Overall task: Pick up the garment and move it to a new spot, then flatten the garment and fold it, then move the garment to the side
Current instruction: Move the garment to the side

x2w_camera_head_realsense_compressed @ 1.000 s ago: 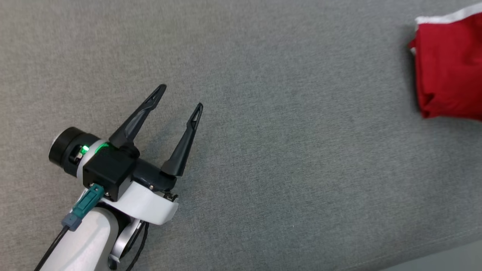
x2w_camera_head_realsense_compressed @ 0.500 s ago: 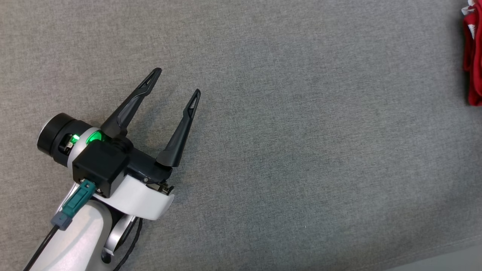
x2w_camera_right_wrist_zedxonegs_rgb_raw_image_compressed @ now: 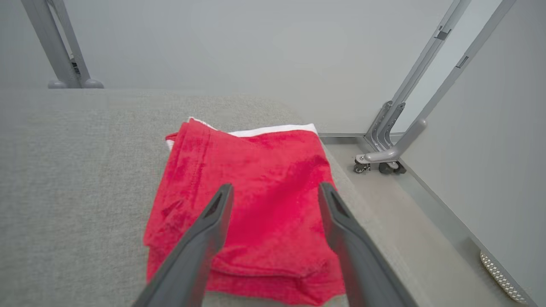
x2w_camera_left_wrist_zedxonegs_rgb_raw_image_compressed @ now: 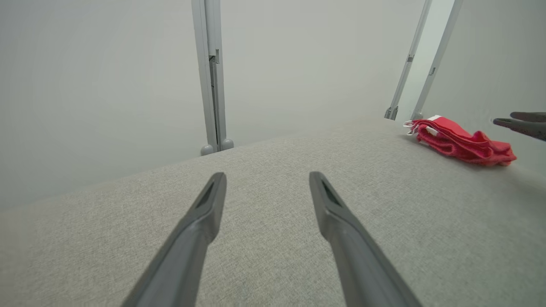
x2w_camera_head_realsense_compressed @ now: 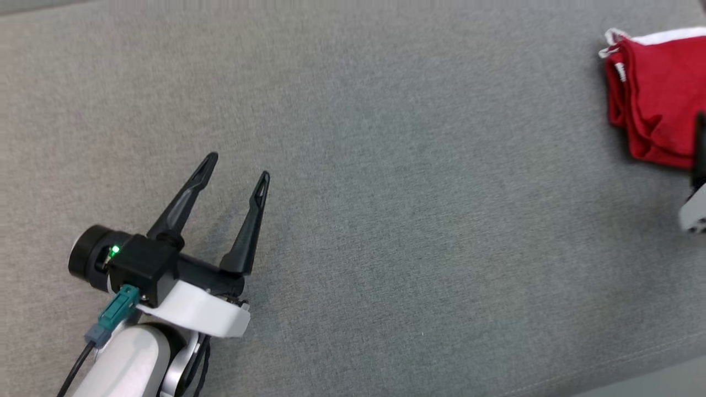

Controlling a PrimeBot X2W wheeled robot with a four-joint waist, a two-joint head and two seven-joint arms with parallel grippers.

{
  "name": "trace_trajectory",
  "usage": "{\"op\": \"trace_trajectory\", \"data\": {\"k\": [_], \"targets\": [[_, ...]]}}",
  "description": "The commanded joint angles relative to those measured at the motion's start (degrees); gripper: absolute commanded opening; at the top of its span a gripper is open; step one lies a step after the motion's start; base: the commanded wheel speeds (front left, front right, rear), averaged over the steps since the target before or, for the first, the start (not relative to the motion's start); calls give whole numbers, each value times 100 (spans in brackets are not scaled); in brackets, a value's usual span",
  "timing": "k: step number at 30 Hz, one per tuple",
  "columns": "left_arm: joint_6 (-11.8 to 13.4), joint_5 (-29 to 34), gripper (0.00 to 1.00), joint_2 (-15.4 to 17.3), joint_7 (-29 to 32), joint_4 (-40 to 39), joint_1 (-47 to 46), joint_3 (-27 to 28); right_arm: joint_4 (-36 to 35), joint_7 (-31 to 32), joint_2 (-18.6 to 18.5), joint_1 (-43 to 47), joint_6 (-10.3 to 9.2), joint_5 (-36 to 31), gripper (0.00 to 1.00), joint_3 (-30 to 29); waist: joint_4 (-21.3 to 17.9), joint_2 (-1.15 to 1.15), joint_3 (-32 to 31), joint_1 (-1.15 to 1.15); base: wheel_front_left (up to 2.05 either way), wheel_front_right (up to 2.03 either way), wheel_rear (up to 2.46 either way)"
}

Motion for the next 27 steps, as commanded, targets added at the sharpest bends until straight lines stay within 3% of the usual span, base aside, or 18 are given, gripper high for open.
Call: {"op": "trace_trajectory", "data": {"k": [1,13,27], "targets": [[35,-40,100,8,-30,30,61,37,-66,-25,50,112,-2,-16,100,-29,-30,0,-286,0,0,0,0],[420,-439,100,-243,-344,527,781,301,-1818,-26,1242,1757,-1,-202,100,128,385,0,-1296,0,0,0,0],[865,-764,100,-266,-481,885,1544,748,-3308,471,1688,2957,-1,-286,100,328,1053,0,-2108,0,0,0,0]]}}
